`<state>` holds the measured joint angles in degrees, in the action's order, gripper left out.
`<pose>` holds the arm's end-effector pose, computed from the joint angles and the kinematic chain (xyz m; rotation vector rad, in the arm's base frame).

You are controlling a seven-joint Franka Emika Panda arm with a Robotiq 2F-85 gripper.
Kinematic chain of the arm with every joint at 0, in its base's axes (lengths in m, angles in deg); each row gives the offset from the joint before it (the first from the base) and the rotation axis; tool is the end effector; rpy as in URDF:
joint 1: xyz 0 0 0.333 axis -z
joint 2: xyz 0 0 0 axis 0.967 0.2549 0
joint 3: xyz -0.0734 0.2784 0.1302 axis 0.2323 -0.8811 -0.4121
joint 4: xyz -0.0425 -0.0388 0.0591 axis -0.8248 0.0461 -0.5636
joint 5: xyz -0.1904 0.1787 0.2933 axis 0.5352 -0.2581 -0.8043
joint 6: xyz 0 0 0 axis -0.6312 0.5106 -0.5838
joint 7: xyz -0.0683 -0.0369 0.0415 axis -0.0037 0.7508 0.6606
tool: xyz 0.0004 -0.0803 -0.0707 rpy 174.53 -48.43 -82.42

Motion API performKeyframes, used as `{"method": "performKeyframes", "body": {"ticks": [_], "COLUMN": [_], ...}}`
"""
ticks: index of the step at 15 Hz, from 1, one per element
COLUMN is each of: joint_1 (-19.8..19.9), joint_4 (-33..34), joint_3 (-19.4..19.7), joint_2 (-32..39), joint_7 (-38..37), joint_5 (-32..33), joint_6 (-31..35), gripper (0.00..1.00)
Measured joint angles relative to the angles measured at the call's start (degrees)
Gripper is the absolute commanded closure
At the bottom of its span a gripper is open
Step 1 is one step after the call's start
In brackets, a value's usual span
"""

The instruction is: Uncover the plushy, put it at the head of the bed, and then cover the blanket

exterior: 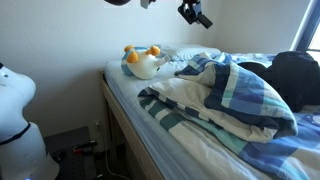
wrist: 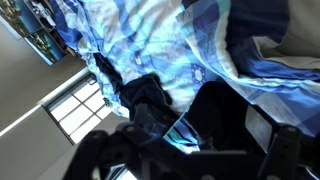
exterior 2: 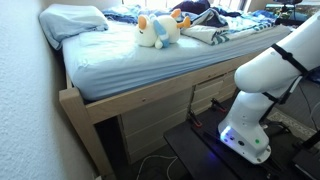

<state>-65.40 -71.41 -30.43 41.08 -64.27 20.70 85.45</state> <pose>0.4352 -0.1754 0.6816 2.2559 -0.1257 0.6307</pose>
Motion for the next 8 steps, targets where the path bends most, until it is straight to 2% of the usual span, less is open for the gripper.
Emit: {"method": "performKeyframes", "body": {"ticks": [8], "joint_1": [-4.81], "joint_4": [-4.49], "joint_3": [-2.35], "joint_2": [-5.33], "joint_7": [8.37], "joint_5": [-12.83], "joint_6": [-7.74], "gripper": [0.0]}}
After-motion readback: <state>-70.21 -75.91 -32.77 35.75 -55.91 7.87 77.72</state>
